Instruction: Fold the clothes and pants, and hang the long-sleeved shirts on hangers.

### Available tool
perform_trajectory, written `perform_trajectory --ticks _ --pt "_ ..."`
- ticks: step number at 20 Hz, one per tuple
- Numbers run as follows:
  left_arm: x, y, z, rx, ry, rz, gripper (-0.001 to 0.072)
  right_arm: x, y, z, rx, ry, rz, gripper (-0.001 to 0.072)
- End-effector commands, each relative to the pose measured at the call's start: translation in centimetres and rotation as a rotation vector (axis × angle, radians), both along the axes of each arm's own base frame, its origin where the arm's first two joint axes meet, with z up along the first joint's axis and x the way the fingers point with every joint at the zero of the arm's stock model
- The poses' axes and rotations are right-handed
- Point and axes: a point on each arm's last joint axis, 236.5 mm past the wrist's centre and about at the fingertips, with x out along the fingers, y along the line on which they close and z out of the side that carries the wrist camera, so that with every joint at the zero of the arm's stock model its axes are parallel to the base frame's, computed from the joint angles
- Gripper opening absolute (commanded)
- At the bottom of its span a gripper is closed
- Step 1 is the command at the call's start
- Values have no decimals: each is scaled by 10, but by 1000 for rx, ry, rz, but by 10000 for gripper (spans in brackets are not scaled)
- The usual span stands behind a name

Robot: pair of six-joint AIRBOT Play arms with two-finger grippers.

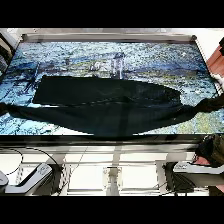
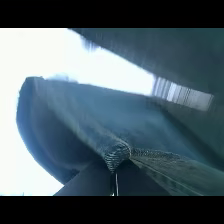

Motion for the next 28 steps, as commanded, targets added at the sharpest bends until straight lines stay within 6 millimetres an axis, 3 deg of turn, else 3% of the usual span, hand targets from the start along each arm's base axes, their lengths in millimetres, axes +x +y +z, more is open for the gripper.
perform_trajectory --ticks 1,6,11,14,17,19,23,25,28 --pt "12 30 74 -19 -272 160 26 19 -28 59 -43 -210 -143 19" --pt "-11 60 91 -54 -311 346 25 17 -73 70 -49 -240 -407 20" --pt "-9 55 119 -41 -395 364 24 9 -113 73 -51 -236 -627 20" --pt "-5 44 122 -26 -391 332 24 20 -108 83 2 -283 -638 19" --pt "10 33 91 -26 -267 331 23 38 -104 79 -43 -303 -616 19" --pt "27 29 72 -56 -210 367 23 47 -114 70 -110 -289 -654 19" --pt "89 -7 32 -174 -164 343 21 54 -147 40 -193 -202 -810 18" --pt "116 -25 8 -201 -115 328 21 52 -152 23 -186 -149 -837 18" --pt "139 -32 -25 -158 3 344 21 53 -156 -2 -153 -77 -869 18"
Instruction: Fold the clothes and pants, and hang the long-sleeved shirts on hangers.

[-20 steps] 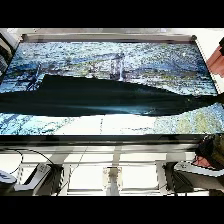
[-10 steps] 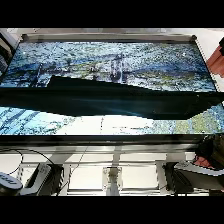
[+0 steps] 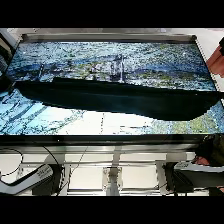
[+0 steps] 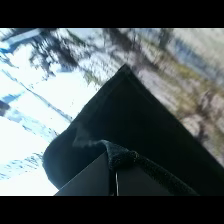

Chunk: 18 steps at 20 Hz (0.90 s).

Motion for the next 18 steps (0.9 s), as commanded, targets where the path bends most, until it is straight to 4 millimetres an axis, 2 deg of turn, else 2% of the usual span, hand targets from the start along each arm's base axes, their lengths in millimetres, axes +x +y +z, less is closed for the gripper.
perform_trajectory --ticks 1,3,5,7,9,11,14,18 --pt "30 -8 -35 32 118 33 21 3 -10 -29 43 57 -61 19" --pt "37 -1 -38 57 146 71 21 13 -16 -36 31 45 -87 19" --pt "35 7 -38 62 158 114 21 31 -21 -36 -11 4 -105 18" --pt "25 10 -42 90 209 106 21 49 -17 -34 -49 -26 -90 19" --pt "7 14 -45 131 281 91 21 57 -11 -32 -61 -35 -72 19" --pt "-12 19 -40 185 341 86 21 53 -8 -30 -59 -17 -52 19" --pt "-48 26 -15 266 403 96 22 29 -14 -30 -98 81 -8 19" --pt "-64 23 25 312 339 118 21 20 -13 -28 -108 121 22 19"
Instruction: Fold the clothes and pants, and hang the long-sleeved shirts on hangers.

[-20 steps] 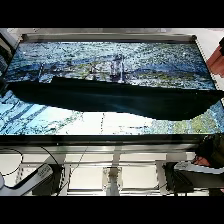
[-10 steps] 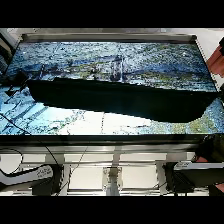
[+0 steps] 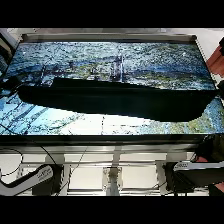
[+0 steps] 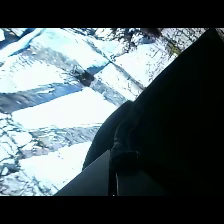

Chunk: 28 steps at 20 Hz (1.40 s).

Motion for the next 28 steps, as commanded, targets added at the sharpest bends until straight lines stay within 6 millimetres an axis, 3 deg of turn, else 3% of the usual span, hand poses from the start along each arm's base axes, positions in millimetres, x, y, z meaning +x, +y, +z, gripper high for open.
perform_trajectory --ticks 1,5,10,13,15,22,24,28 --pt "-24 6 23 70 17 14 21 -10 1 -1 -19 49 43 19" --pt "-19 5 5 33 52 24 21 -9 -1 -4 -41 60 49 19" --pt "0 -10 -61 -122 156 14 22 -24 -16 -21 -75 147 29 19" --pt "10 -7 -90 -148 183 24 22 -26 -24 -34 -85 177 9 19" --pt "25 -1 -94 -149 131 54 22 -13 -29 -39 -85 144 -39 19" --pt "95 -11 -68 -162 -167 46 23 59 -21 -62 -88 4 -133 19" --pt "106 -17 -73 -155 -185 30 23 76 -18 -65 -97 -31 -156 19" --pt "115 -24 -101 -169 -152 22 23 94 -17 -73 -97 -68 -198 20"
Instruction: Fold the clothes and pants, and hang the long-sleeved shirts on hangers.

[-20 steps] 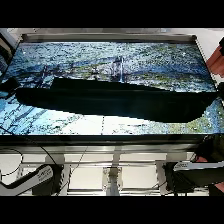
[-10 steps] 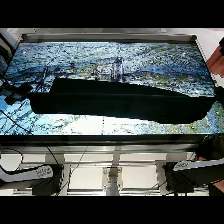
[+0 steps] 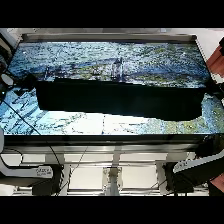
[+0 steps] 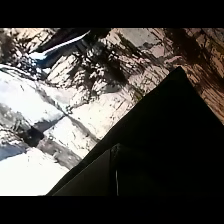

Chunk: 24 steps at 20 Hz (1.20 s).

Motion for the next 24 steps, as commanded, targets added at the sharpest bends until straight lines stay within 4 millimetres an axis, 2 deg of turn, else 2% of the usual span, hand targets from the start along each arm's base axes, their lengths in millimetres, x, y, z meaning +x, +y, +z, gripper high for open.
perform_trajectory --ticks 1,7,11,15,16,17,18,20,21,22,23,24 --pt "15 -6 -16 -30 -22 6 23 21 1 -5 6 -57 -56 20" --pt "41 -13 -13 -45 -127 23 24 26 -1 -25 32 -54 -99 20" --pt "46 -20 -20 -45 -124 10 24 30 3 -38 58 -54 -106 20" --pt "47 -21 -21 -45 -125 9 33 36 4 -36 46 -71 -100 28" --pt "46 -21 -21 -45 -125 9 33 36 4 -36 45 -71 -100 46" --pt "47 -22 -21 -45 -126 8 34 36 5 -37 46 -67 -95 127" --pt "47 -22 -21 -45 -126 8 34 35 7 -37 38 -59 -69 238" --pt "47 -22 -21 -44 -126 8 37 33 10 -35 29 -42 -25 254" --pt "47 -22 -21 -44 -127 8 131 33 10 -31 24 -40 -11 267" --pt "47 -21 -20 -43 -130 9 333 35 9 -26 19 -45 -2 333" --pt "48 -22 -19 -42 -132 7 455 38 8 -18 12 -53 6 349" --pt "49 -22 -17 -41 -137 7 464 42 6 -10 5 -63 11 349"
